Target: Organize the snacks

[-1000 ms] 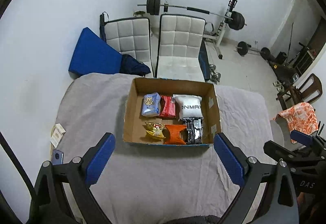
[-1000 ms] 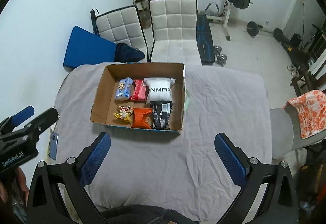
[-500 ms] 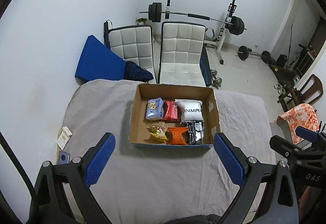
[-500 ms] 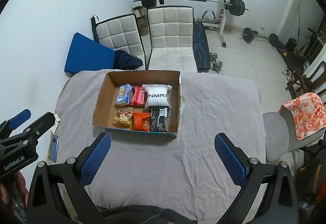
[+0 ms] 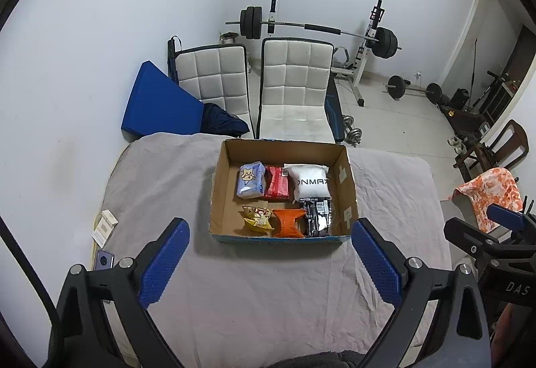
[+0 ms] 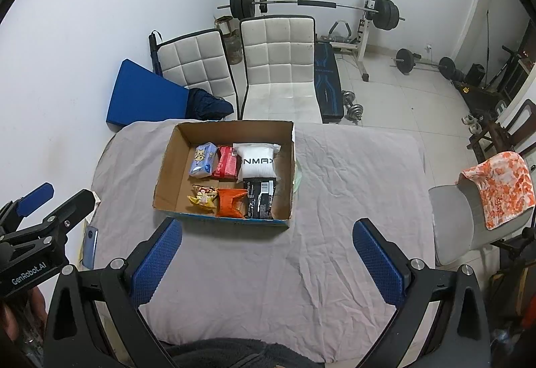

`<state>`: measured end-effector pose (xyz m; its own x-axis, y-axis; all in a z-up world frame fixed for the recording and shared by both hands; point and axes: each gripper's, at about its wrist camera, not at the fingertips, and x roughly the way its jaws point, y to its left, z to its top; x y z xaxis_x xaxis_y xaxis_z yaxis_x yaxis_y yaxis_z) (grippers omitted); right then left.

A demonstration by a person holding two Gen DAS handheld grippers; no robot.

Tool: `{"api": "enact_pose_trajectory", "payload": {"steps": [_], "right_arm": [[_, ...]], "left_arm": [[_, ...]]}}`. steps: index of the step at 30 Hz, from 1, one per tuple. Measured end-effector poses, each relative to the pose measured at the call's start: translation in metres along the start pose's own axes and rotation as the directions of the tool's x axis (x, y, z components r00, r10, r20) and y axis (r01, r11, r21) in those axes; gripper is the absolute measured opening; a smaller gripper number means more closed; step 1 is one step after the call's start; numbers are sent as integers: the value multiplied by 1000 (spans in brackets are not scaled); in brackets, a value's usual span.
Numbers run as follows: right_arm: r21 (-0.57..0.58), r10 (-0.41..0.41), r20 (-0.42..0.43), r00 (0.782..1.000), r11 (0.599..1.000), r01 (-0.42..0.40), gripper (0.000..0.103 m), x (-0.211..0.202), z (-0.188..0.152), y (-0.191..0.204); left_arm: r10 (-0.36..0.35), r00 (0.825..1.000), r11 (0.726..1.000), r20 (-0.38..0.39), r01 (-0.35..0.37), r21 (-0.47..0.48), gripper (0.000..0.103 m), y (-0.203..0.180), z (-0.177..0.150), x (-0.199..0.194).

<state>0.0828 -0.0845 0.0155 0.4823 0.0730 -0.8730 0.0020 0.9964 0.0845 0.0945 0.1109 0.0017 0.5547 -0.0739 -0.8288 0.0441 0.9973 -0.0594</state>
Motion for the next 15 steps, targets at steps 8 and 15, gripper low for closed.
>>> {"api": "enact_pose_trajectory", "payload": {"steps": [8,15], "right_arm": [[1,-7,14,1000,1000,7,103,-8,-1,0],[-2,-12,19,1000,1000,13,103,-11,-1,0]], "left_arm": [[-2,1000,1000,-6,2,2,99,2,0,-1],[-3,1000,1000,-7,3,5,99,3,-1,1]]}}
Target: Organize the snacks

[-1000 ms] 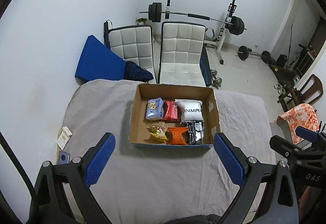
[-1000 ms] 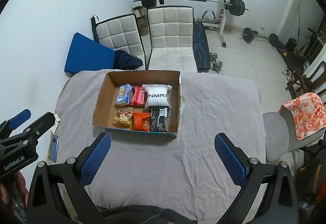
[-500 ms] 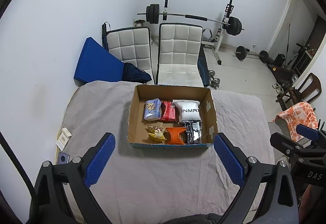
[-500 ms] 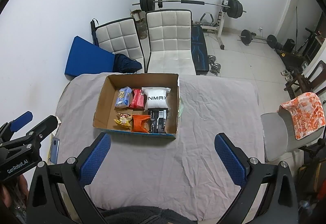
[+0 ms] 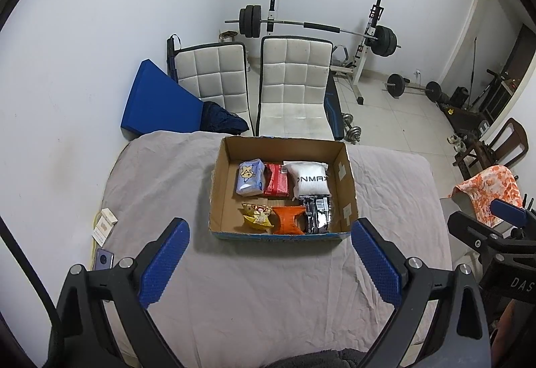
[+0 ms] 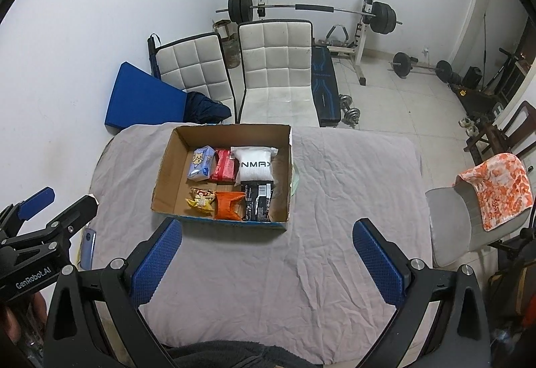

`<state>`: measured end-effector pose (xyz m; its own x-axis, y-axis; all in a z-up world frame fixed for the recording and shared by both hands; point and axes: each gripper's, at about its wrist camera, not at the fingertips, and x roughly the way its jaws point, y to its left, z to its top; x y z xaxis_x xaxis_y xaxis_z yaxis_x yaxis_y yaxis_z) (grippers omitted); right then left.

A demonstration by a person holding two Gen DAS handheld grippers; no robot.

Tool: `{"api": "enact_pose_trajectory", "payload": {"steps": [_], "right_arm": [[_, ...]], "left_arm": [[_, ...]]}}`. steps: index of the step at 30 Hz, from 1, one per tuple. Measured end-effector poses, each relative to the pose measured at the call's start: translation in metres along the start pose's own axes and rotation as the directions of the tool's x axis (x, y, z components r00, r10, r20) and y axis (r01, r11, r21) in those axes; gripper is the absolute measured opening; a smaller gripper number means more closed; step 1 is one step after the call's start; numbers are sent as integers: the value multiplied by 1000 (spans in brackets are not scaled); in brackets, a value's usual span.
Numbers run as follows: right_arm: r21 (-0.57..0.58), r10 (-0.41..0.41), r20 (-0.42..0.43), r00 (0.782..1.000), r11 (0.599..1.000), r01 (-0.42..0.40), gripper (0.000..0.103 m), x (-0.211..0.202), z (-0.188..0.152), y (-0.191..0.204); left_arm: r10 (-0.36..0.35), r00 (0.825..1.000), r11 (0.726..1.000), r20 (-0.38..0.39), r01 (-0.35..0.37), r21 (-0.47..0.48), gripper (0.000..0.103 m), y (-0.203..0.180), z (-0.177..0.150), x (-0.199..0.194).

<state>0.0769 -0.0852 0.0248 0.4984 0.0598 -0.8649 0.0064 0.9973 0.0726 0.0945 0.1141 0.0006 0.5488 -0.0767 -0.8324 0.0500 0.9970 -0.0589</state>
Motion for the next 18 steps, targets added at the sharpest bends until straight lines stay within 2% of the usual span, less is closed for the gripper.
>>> {"api": "enact_pose_trajectory", "payload": {"steps": [18], "right_arm": [[9,-2,4,1000,1000,2,103,-1,0,0]], "left_arm": [[-1,1000,1000,2,1,4,99,-1,5,-3]]}}
